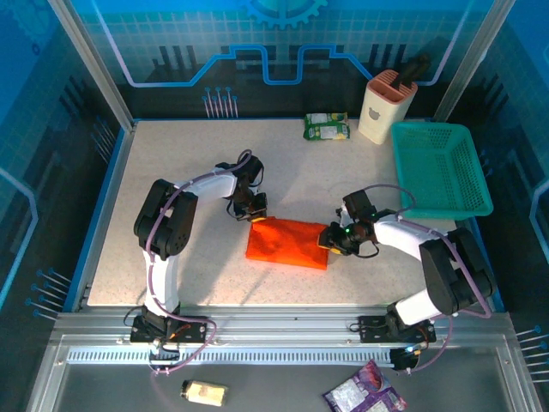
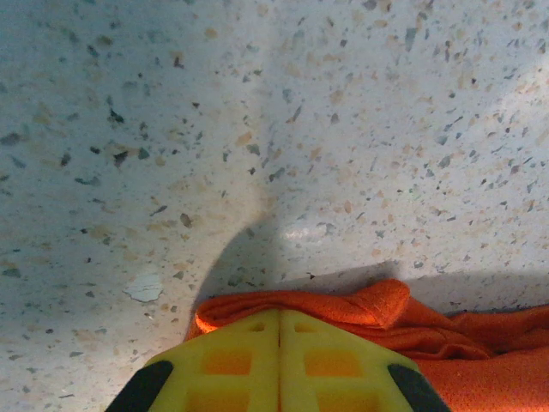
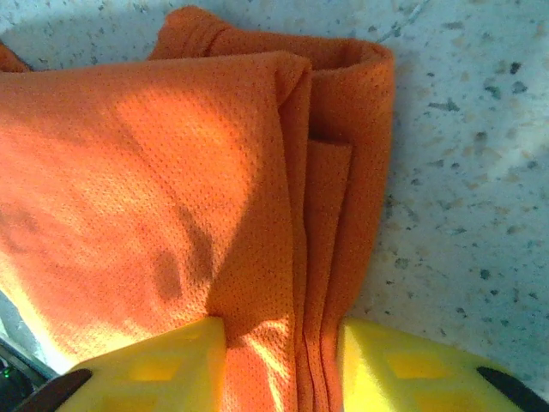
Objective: Fold the inside-out t-shirt
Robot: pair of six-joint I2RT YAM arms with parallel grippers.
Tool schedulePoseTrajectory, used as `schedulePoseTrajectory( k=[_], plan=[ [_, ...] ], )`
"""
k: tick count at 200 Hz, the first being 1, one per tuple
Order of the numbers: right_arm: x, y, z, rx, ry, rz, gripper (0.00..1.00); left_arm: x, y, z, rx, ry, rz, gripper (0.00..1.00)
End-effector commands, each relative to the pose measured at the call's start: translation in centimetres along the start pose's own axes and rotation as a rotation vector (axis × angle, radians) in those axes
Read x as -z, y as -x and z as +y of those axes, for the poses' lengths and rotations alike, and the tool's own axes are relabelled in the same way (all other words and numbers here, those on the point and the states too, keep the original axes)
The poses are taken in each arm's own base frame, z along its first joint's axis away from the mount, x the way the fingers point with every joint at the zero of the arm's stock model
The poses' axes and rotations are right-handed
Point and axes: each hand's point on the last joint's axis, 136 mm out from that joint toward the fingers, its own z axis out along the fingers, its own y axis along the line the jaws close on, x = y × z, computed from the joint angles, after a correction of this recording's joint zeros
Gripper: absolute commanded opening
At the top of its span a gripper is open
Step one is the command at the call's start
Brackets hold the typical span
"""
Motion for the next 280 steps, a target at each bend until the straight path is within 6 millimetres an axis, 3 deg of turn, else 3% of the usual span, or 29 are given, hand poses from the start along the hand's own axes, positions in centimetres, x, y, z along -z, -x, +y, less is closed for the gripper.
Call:
schedulePoseTrajectory(
  k=[1, 66, 90, 126, 164, 181, 203, 208, 228, 280],
  plan=[
    [-0.5, -0.1, -0.5, -0.013, 0.008, 0.016, 0.43, 0.2, -0.9, 1.2, 0.033, 0.03, 0.026, 0.07],
    [-1.1, -0.3, -0.1, -0.02, 0.051, 0.036, 0.43, 0.2, -0.9, 1.3, 0.036, 0.027, 0.025, 0.07],
    [-1.0, -0.2, 0.5, -0.029, 0.091, 0.025, 0.32, 0.3, -0.8, 1.3, 0.035, 0.026, 0.022, 0.07],
    [-0.4, -0.1, -0.2, -0.031, 0.034, 0.006, 0.12, 0.5, -0.8, 1.4, 0.04, 0.026, 0.017, 0.08],
    [0.7, 0.2, -0.2, 0.004, -0.016, 0.014, 0.0, 2.2, -0.3, 1.2, 0.038, 0.014, -0.028, 0.08],
    [1.5, 0.3, -0.4, 0.033, -0.074, 0.028, 0.0, 3.4, 0.1, 1.2, 0.042, 0.008, -0.061, 0.1],
    [2.9, 0.1, -1.5, 0.091, -0.199, 0.086, 0.0, 4.4, 0.2, 1.3, 0.045, 0.005, -0.077, 0.11],
    [3.7, 1.0, -1.1, 0.12, -0.224, 0.075, 0.0, 4.5, 0.2, 1.3, 0.043, 0.006, -0.078, 0.11],
    [6.1, 1.7, -2.3, 0.196, -0.386, 0.103, 0.0, 4.6, 0.1, 1.5, 0.04, 0.014, -0.073, 0.11],
    [14.8, 5.7, -4.8, 0.371, -0.81, 0.148, 0.0, 4.6, -0.3, 1.9, 0.054, 0.023, -0.063, 0.11]
  ],
)
